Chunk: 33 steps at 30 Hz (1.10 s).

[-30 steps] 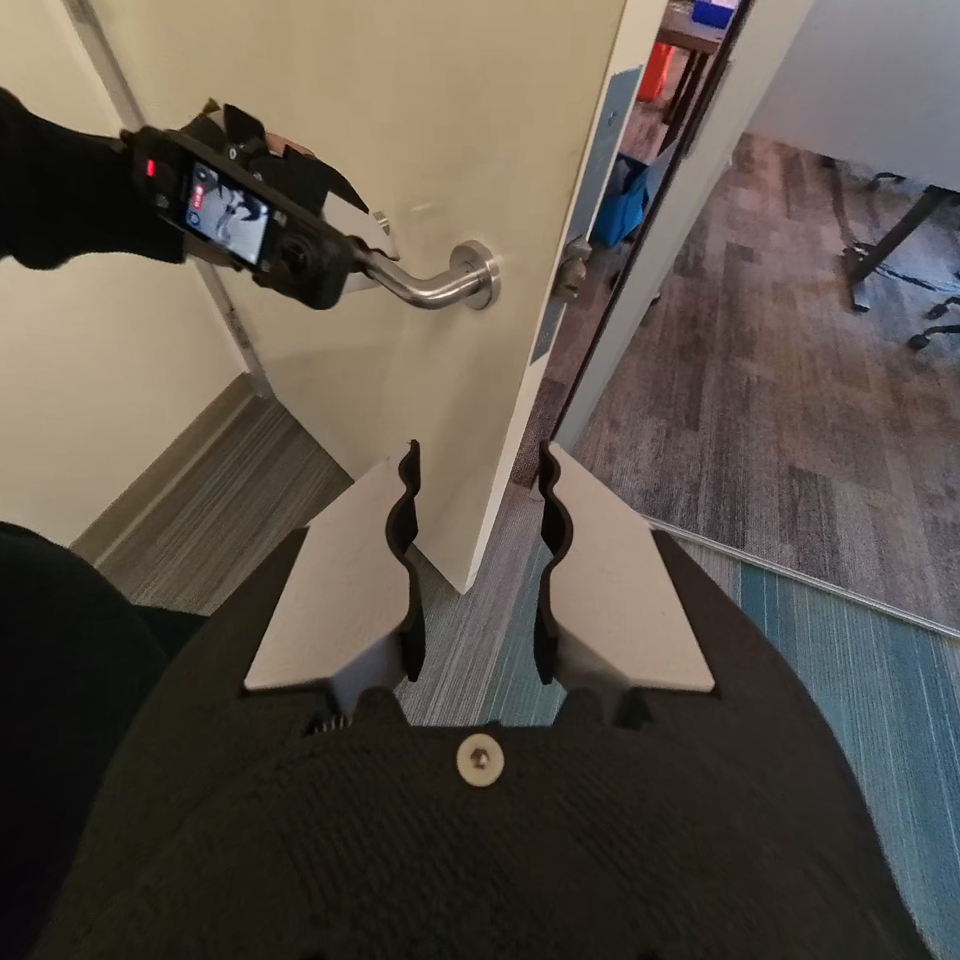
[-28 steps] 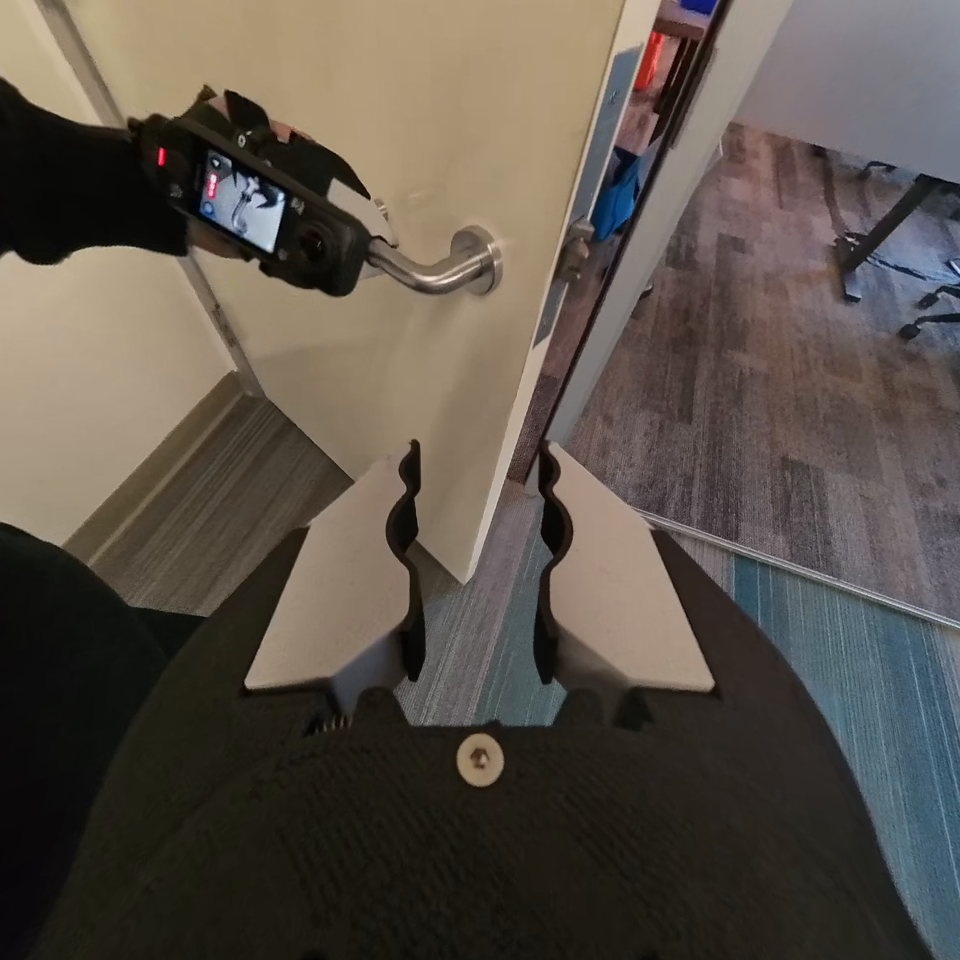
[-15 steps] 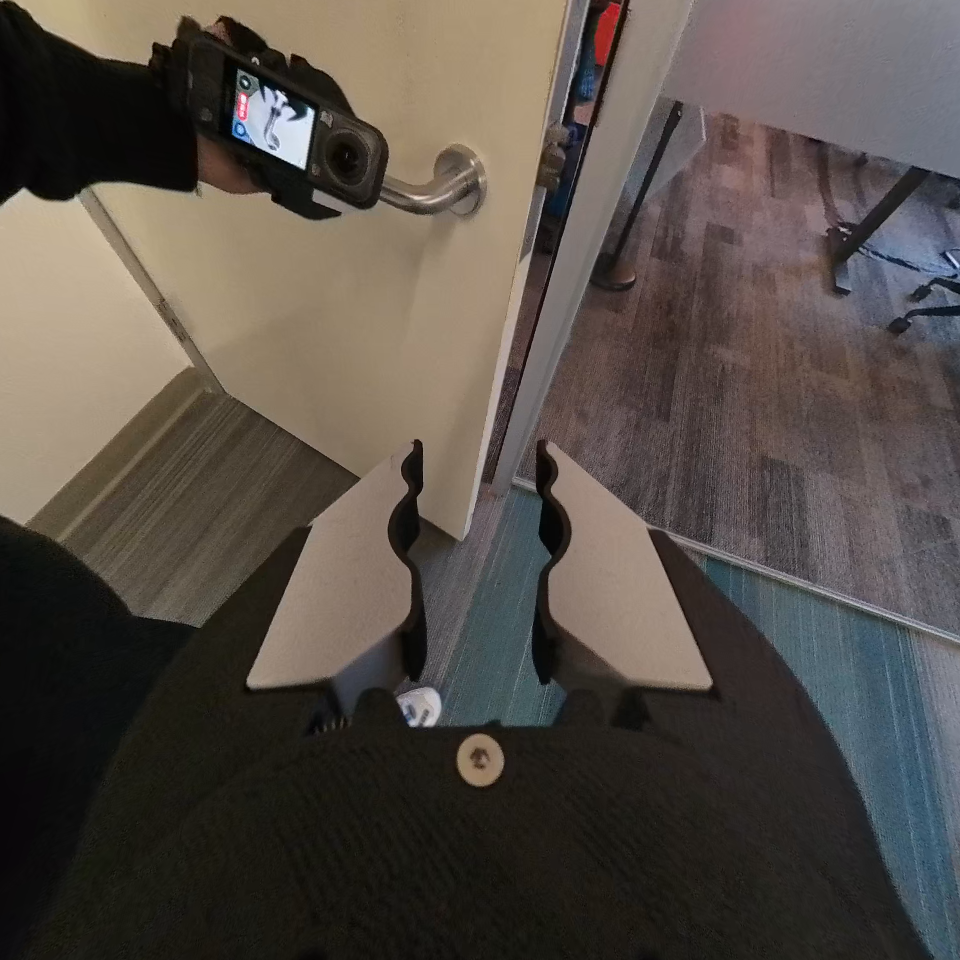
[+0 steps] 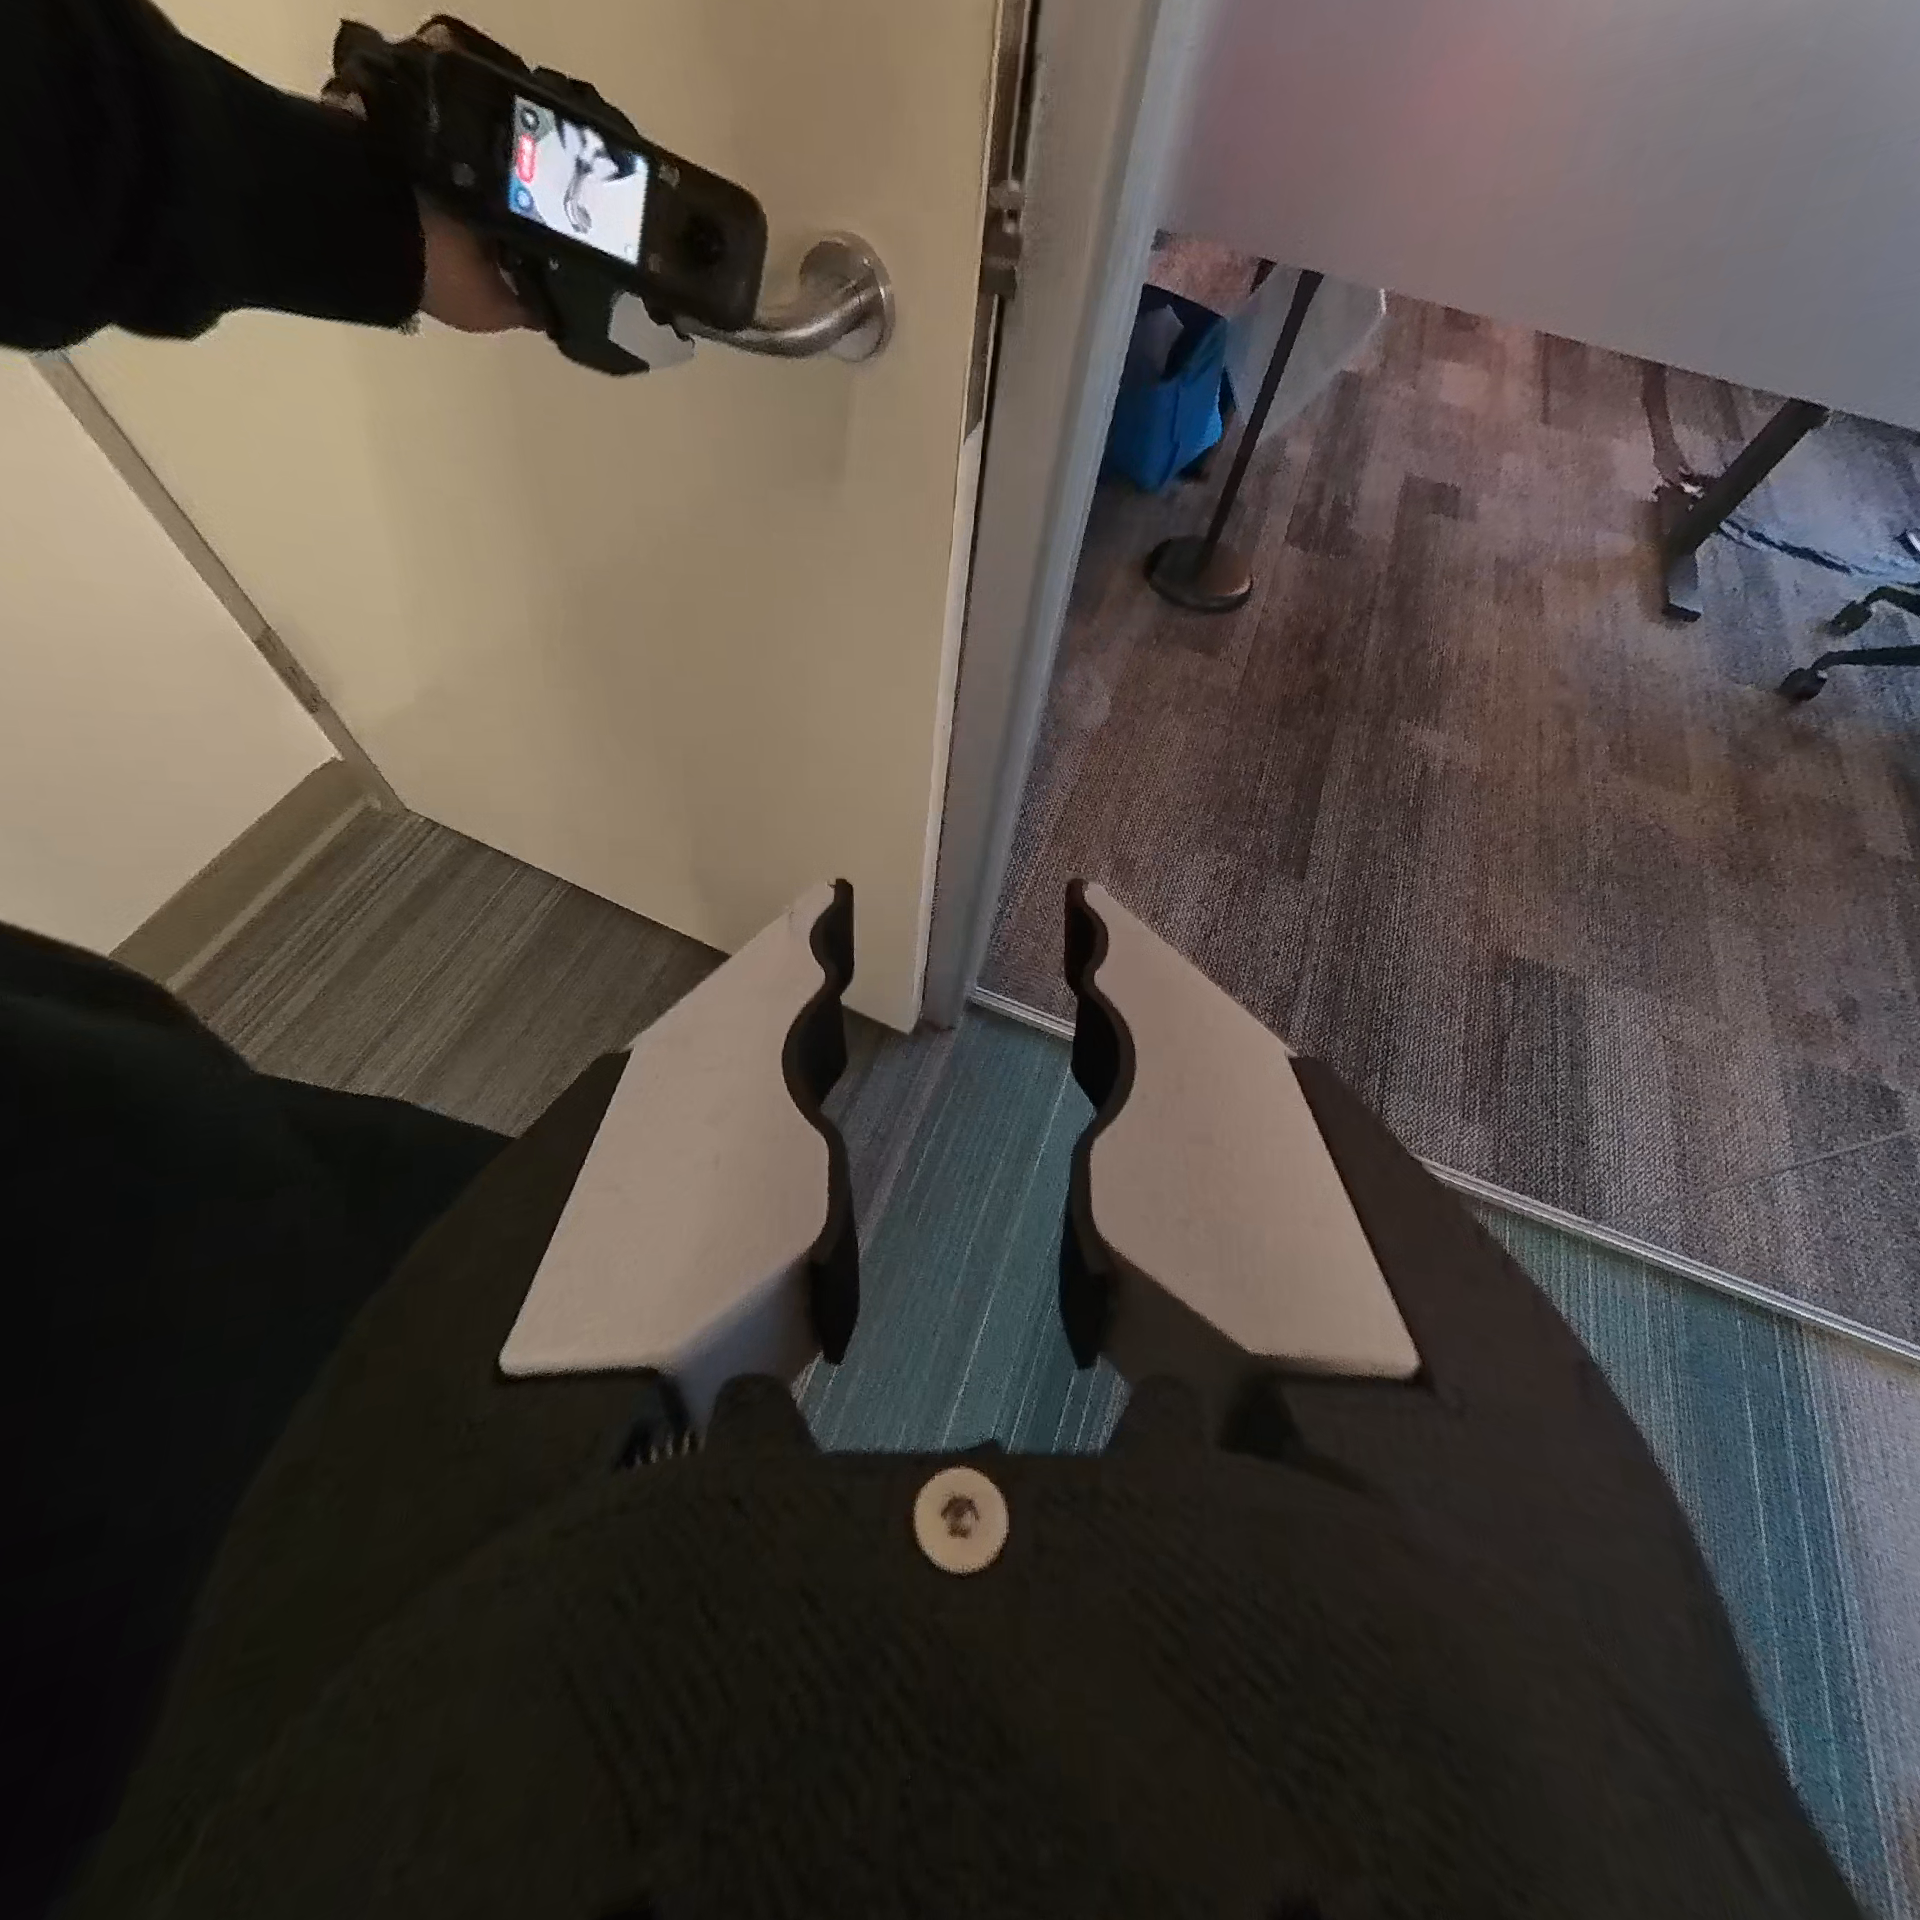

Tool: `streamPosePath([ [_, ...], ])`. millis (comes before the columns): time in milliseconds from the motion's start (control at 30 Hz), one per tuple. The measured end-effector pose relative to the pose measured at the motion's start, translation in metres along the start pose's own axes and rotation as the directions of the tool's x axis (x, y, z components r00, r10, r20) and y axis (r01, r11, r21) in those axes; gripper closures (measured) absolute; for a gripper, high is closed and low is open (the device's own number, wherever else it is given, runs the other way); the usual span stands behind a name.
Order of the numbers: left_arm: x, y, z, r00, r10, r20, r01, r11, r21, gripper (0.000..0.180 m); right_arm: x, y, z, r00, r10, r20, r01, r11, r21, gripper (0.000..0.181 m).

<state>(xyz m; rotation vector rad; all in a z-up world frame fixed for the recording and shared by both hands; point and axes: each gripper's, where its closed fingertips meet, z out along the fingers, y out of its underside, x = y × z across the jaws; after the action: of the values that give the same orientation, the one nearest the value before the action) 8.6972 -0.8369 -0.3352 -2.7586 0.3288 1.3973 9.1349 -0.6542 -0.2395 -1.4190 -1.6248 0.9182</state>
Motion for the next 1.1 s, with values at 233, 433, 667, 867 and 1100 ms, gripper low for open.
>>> streamPosePath([
  [233,-0.019,-0.005,0.018,1.0,-0.03,0.005,0.03,0.999,-0.012,0.167,0.018,0.0,0.017,0.999,0.036,-0.028,-0.036,0.999,-0.012,0.142],
  [433,-0.026,-0.01,0.026,0.999,-0.031,0.01,0.031,0.999,0.006,0.167,0.026,-0.016,0.034,0.998,0.046,-0.047,-0.046,0.999,-0.004,0.142],
  [667,-0.027,-0.012,0.025,0.998,-0.057,0.022,0.057,0.998,0.03,0.167,0.024,-0.028,0.054,0.998,0.036,-0.047,-0.036,0.999,-0.004,0.142],
  [867,-0.022,-0.014,0.026,0.983,-0.177,0.053,0.172,0.981,0.094,0.165,0.015,-0.033,0.061,0.999,0.024,-0.039,-0.024,1.0,-0.005,0.141],
  [1100,-0.012,-0.025,-0.021,0.904,-0.426,0.034,0.405,0.88,0.248,0.12,0.02,-0.032,0.05,0.996,0.033,-0.079,-0.032,0.999,0.009,0.132],
])
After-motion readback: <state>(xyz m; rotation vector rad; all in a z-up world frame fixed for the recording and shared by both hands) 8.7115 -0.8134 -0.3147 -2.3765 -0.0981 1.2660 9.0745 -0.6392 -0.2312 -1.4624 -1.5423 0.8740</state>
